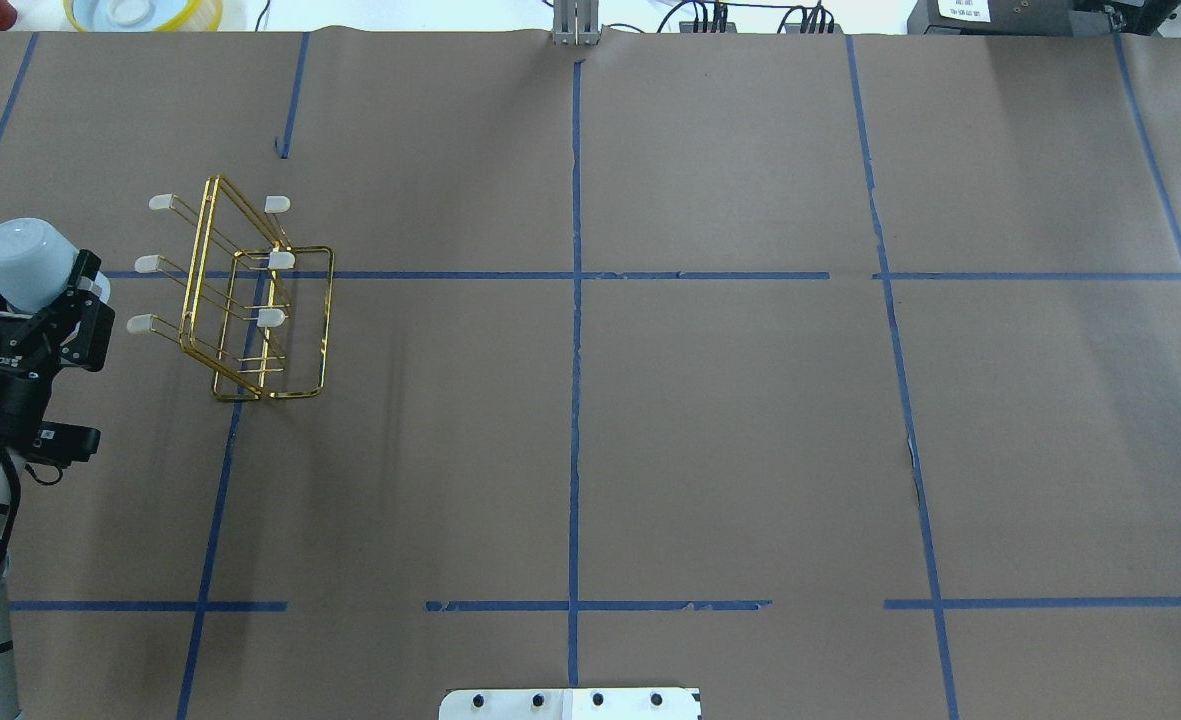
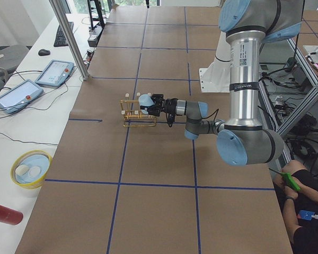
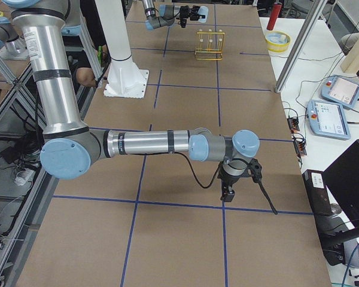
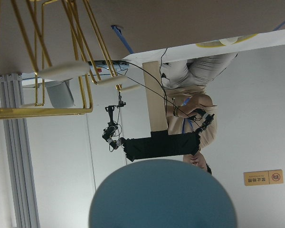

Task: Hang cup on cup holder
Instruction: 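Carry the tilted cup with the left gripper toward the gold rack's peg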

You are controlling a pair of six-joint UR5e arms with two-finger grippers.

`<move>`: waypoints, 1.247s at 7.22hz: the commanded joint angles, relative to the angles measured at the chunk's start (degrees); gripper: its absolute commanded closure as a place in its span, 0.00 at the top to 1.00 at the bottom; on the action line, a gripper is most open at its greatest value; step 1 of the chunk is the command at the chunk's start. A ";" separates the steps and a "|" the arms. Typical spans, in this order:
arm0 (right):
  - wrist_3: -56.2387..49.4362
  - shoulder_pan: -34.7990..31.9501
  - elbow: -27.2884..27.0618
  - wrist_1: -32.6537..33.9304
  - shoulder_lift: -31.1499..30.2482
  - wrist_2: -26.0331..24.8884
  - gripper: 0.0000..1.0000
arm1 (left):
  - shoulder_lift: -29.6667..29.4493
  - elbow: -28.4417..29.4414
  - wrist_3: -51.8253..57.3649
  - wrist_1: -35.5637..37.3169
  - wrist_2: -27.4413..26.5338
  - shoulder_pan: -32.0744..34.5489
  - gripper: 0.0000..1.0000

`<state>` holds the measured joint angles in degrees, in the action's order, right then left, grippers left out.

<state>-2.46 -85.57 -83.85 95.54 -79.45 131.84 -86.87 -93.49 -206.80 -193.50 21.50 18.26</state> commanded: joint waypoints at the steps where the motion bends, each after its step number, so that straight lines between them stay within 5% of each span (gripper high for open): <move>1: 0.00 -0.04 0.00 0.08 0.00 0.00 1.00 | -3.03 2.35 -0.18 0.31 -2.94 -1.20 0.00; 9: 0.00 -0.04 0.00 0.08 0.00 0.00 1.00 | -4.27 4.46 -0.18 0.22 -2.78 -3.49 0.00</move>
<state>-2.46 -85.60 -83.85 95.61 -79.45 131.84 -91.14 -89.09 -206.98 -193.28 18.56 14.85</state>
